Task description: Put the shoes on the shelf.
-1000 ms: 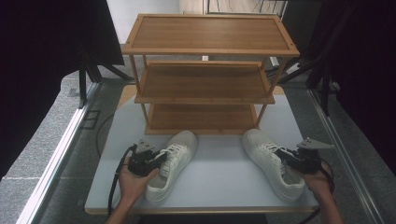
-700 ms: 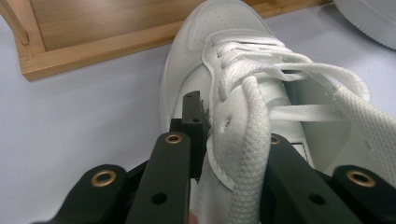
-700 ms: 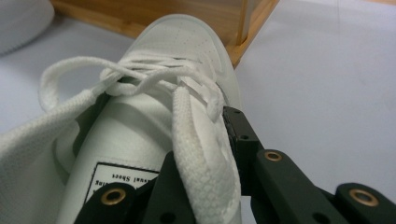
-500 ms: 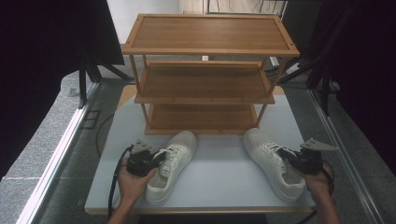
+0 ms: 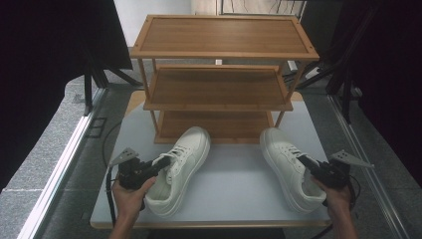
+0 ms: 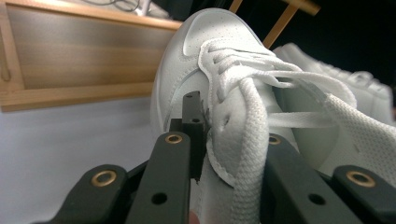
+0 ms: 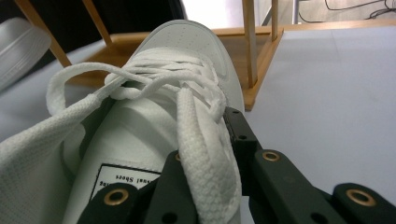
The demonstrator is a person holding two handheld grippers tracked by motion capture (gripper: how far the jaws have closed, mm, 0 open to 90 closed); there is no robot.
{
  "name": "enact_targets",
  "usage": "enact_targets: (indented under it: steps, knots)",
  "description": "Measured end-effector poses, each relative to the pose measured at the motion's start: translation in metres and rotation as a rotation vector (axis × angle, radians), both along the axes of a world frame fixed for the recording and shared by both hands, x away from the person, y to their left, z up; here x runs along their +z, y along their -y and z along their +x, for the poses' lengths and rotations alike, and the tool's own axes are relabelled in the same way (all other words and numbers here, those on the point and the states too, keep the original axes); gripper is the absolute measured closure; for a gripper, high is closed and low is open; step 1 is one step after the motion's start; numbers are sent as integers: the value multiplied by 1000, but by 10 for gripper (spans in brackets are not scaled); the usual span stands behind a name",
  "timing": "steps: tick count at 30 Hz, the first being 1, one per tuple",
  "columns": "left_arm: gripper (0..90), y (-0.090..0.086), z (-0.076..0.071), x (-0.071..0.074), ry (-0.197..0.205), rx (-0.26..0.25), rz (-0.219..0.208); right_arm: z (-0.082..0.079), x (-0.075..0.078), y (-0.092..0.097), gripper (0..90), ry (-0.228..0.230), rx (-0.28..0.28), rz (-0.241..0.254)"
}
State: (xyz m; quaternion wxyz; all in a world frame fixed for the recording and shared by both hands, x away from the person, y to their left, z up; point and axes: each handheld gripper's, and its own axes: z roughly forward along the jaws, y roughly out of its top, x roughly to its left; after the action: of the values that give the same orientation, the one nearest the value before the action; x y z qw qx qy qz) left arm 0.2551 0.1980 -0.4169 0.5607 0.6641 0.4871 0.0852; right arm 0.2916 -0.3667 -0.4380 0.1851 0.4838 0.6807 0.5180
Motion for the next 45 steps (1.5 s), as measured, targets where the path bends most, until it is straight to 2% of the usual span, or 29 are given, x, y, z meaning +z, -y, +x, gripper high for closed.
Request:
enact_targets:
  steps: [4,8,15,18,23,29,32,36,40,45]
  knots:
    - [810,-6,-4,3,13,-7,-48,-6,1,1,840,5,-15,75]
    - [809,-9,-7,5,32,-1,-76,-10,5,0,839,23,-16,103]
    - [809,-7,-12,8,53,-9,-89,-15,5,-3,840,39,-64,165]
    - [810,-7,-13,12,61,-23,-84,-17,6,-2,840,41,-68,174]
    - [809,-5,-17,19,86,-18,-95,-20,9,-2,840,49,-74,186]
    - [810,-6,-14,28,112,-18,-88,-22,15,-3,840,63,-91,227]
    - [809,-7,-12,32,125,-12,-98,-23,19,-4,840,77,-102,230]
    - [810,-8,-10,37,146,8,-119,-22,23,-6,840,87,-117,257]
    - [810,-6,-6,40,158,27,-149,-19,29,-10,840,91,-103,297]
    - [811,-4,0,47,164,24,-181,-16,39,-18,840,106,-86,338]
